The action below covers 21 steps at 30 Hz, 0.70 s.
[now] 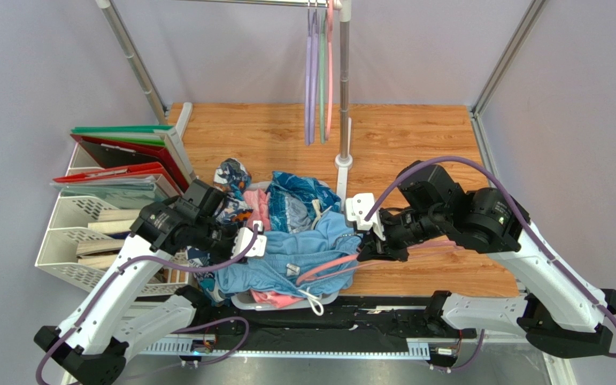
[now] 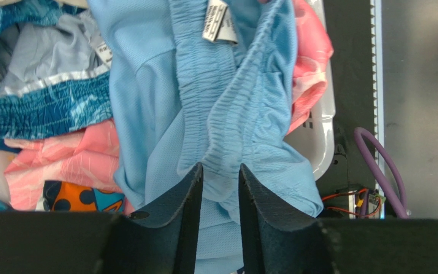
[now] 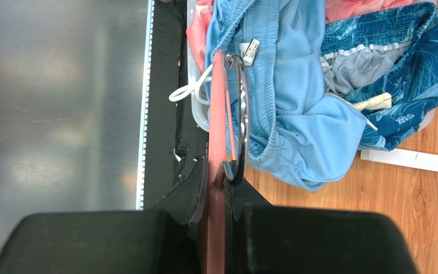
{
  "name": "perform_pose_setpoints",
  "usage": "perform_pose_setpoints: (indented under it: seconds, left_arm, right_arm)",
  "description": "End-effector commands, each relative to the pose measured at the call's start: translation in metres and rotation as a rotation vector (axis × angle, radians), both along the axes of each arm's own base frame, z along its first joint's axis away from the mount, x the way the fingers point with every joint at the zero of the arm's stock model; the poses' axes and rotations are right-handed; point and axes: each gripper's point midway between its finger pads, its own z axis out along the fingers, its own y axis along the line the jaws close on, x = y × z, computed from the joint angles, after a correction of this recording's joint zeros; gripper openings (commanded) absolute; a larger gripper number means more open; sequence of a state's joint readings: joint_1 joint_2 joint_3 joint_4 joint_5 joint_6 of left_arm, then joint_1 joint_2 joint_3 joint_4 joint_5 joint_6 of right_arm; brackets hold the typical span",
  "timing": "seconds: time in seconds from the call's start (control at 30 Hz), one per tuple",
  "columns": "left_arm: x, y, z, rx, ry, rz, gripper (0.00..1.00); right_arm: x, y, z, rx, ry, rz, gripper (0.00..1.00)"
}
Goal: Place the shorts on the hanger
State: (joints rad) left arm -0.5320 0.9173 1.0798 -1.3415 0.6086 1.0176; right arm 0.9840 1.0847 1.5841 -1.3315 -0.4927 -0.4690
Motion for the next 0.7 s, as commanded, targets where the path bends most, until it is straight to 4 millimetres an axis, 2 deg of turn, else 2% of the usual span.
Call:
perform_pose_setpoints:
  seconds: [0.0,0.1,0.13,0.23,0.3,0.33,0.4,0.43,0.47,0.5,0.6,0.67]
  left_arm:
    - [-0.035,0.006,-0.008,0.048,0.107,-0.113,0.31]
    - [-0.04,0.007,-0.008,0.069,0.106,-0.145,0.23]
    - [-0.043,0.007,-0.008,0.075,0.1,-0.167,0.15]
    - [-0.048,0.01,-0.009,0.098,0.074,-0.203,0.02]
    - [-0.048,0.011,-0.006,0.106,0.054,-0.211,0.01]
    - [-0.045,0.009,-0.004,0.102,0.048,-0.198,0.22]
    - [-0.037,0.004,0.006,0.084,0.013,-0.175,0.48]
    - [-0.033,0.002,0.009,0.079,-0.004,-0.167,0.72]
    - [-0.026,0.003,0.011,0.088,-0.031,-0.15,0.88]
    - [-0.016,-0.002,0.016,0.083,-0.063,-0.133,0.99]
    - [-0.009,0.001,0.007,0.142,-0.061,-0.167,0.99]
    - [-0.012,0.003,-0.001,0.178,-0.031,-0.205,0.98]
  right_arm:
    - [-0.006,0.001,0.007,0.036,0.006,0.03,0.0]
    - [-0.003,0.005,0.009,0.047,-0.005,0.025,0.0]
    - [-0.002,0.006,0.011,0.051,-0.007,0.022,0.0]
    - [0.0,0.009,0.013,0.06,-0.011,0.018,0.0]
    - [0.001,0.01,0.013,0.062,-0.013,0.017,0.0]
    - [0.001,0.01,0.012,0.062,-0.014,0.02,0.0]
    - [-0.001,0.009,0.01,0.054,-0.003,0.026,0.0]
    - [-0.002,0.008,0.009,0.054,-0.003,0.03,0.0]
    - [-0.004,0.008,0.007,0.048,0.003,0.037,0.0]
    - [-0.005,0.006,0.005,0.042,0.006,0.04,0.0]
    - [-0.006,0.004,0.002,0.035,0.007,0.045,0.0]
    - [-0.007,0.002,0.003,0.038,0.0,0.044,0.0]
